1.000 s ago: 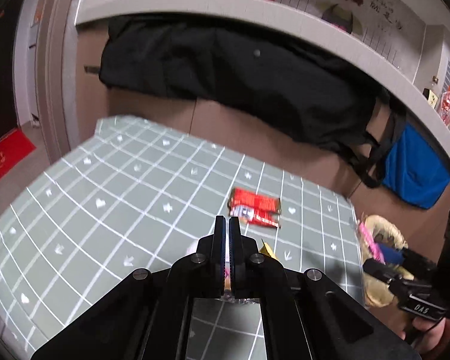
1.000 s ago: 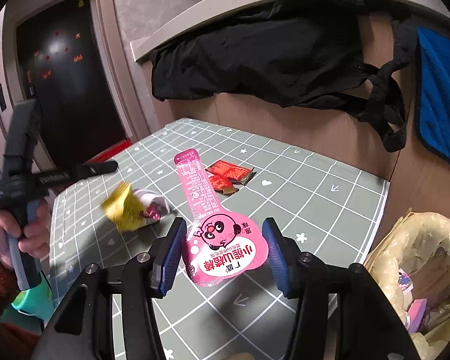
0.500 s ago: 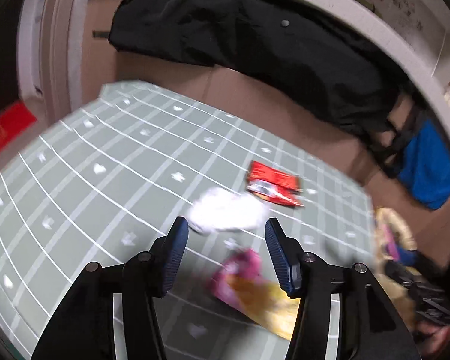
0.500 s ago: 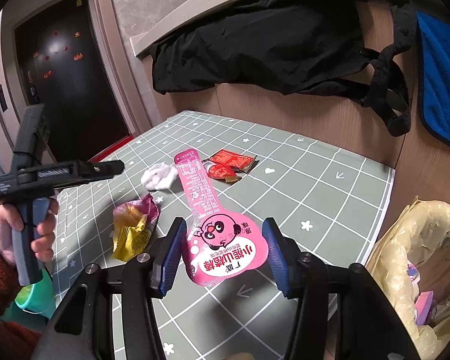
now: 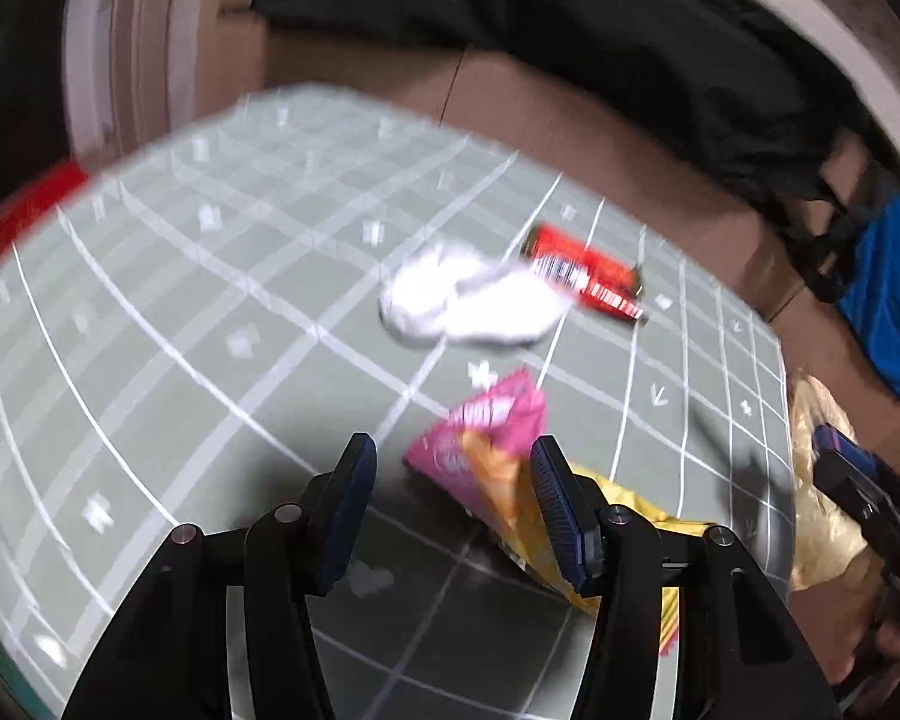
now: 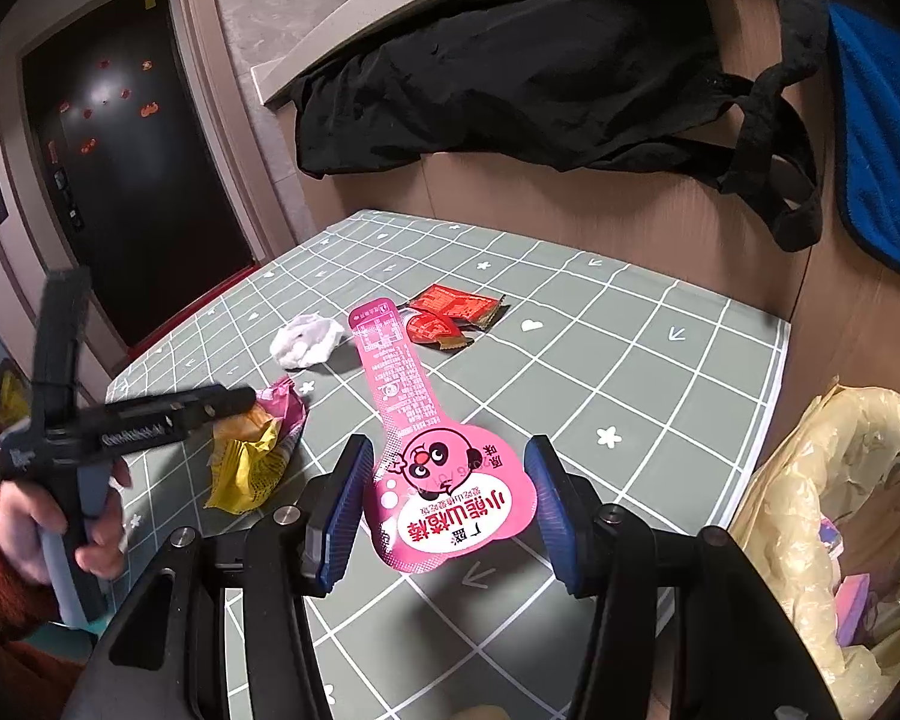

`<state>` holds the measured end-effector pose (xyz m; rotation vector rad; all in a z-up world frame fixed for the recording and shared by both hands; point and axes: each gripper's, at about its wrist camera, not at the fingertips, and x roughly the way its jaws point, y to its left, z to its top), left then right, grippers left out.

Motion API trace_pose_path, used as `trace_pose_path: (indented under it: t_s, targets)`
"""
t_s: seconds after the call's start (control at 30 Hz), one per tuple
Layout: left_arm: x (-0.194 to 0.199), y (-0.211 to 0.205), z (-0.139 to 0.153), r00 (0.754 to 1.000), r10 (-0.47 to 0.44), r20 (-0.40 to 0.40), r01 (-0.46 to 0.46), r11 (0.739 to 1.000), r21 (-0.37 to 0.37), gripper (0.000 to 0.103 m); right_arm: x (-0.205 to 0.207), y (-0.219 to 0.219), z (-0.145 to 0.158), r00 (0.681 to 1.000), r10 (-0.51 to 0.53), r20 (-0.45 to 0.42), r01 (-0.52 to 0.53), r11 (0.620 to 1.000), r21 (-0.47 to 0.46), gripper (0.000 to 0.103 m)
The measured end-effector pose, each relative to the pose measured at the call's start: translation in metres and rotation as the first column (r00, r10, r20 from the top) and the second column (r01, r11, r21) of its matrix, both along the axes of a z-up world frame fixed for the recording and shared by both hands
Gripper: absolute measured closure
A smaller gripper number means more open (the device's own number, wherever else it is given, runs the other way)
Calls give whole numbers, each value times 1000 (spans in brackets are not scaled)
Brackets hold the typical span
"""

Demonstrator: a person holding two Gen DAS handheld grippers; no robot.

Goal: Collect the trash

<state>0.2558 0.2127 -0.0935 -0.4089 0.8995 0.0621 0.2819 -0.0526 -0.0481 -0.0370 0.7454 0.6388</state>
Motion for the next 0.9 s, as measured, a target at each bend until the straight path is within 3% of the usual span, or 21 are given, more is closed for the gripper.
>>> trace_pose_path:
  t_s: [0.07,0.1,0.13,0.2,0.37,0.53,0.63,0.73,0.9]
  targets:
    - [1,-3,4,999,1,33,-1,1000,16,55,-2,2,1,1000,5,6,-5,1000,-3,53]
    - [3,-6,5,999,-14,36,14,1000,7,76,-4,2,1,1000,7,12,-7,1000,-6,53]
    - [4,-9,7,999,-25,37,25,1000,-1,87,-5,2,3,1000,7,19,-6,1000,-11,53]
    - [3,-15,16,997,-31,68,29,999,29,97,-7,2,6,999,2,40,-1,1000,-24,53]
    - [-5,-28,53,982,-47,181,25,992,126,99,-8,-3,19,997,-7,82,9,1000,-29,53]
    - [-12,-43,99,948,-79,307,16,979,203,100,-7,-10,39,993,-7,119,8,1000,-5,53]
    - [-13,-45,122,929,-92,358,29,984,175,101,-7,-16,54,987,-8,162,10,1000,-9,53]
    - [-12,-47,133,919,-100,381,53,990,131,101,-8,-24,67,980,-14,196,17,1000,-14,53]
    - [-12,-53,142,907,-118,403,72,989,126,101,-7,-43,80,973,-47,225,49,999,-5,53]
